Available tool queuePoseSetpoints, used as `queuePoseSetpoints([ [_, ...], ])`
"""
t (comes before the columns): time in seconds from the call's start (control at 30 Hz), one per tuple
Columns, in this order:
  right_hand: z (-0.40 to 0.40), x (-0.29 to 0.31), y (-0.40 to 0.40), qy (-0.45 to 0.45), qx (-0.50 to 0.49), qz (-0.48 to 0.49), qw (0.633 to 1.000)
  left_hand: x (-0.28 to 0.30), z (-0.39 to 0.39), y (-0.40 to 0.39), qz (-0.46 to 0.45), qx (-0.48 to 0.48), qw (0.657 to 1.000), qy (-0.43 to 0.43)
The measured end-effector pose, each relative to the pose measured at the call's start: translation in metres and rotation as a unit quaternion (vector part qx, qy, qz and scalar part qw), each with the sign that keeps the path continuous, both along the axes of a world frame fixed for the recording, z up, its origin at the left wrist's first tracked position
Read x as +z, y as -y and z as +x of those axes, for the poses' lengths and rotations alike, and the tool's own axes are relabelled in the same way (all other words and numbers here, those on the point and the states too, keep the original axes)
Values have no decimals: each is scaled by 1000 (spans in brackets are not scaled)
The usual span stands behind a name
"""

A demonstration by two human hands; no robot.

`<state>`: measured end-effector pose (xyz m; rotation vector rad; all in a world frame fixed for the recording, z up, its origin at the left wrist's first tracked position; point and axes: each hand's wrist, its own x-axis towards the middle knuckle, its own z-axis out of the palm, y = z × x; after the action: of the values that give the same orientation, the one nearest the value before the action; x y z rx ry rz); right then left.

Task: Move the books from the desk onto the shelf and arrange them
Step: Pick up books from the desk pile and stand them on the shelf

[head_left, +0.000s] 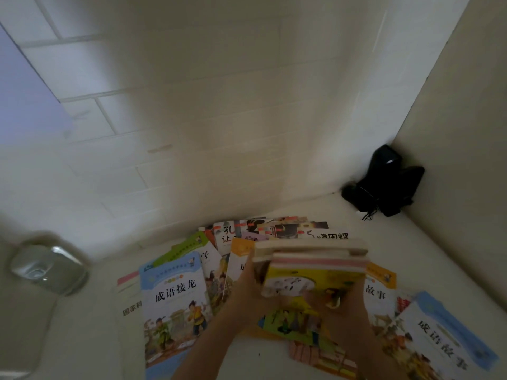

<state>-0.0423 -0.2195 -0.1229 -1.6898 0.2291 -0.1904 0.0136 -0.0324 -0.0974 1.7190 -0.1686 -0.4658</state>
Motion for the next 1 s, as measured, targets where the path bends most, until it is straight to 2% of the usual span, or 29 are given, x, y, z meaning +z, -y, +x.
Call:
queuePoseSetpoints([
  [0.1, -3, -8, 2, 4, 10, -6, 1000, -6, -14, 5, 69, 47, 993, -86],
  [0.23, 0, -12, -3, -4, -12, 17, 1000, -23, -15, 12, -13, 85, 988, -128],
  [0.37, 0, -20, -7, -10, -50, 12, 999, -25, 0, 19, -78, 87, 992, -41],
  [0.5, -1, -30, -3, -44, -14, -6, 999, -37, 4, 9, -12, 78, 997, 13],
  [0.73, -7, -32, 1, -71, 11, -47, 996, -53, 6, -4, 38, 22, 999, 28],
  [0.87, -3, -14, -1, -49, 28, -88, 995, -34, 3, -13, 30, 67, 997, 32],
  [1.0, 5, 30, -19, -19, 84, -116, 990, 7, -7, -48, 19, 111, 993, 34],
])
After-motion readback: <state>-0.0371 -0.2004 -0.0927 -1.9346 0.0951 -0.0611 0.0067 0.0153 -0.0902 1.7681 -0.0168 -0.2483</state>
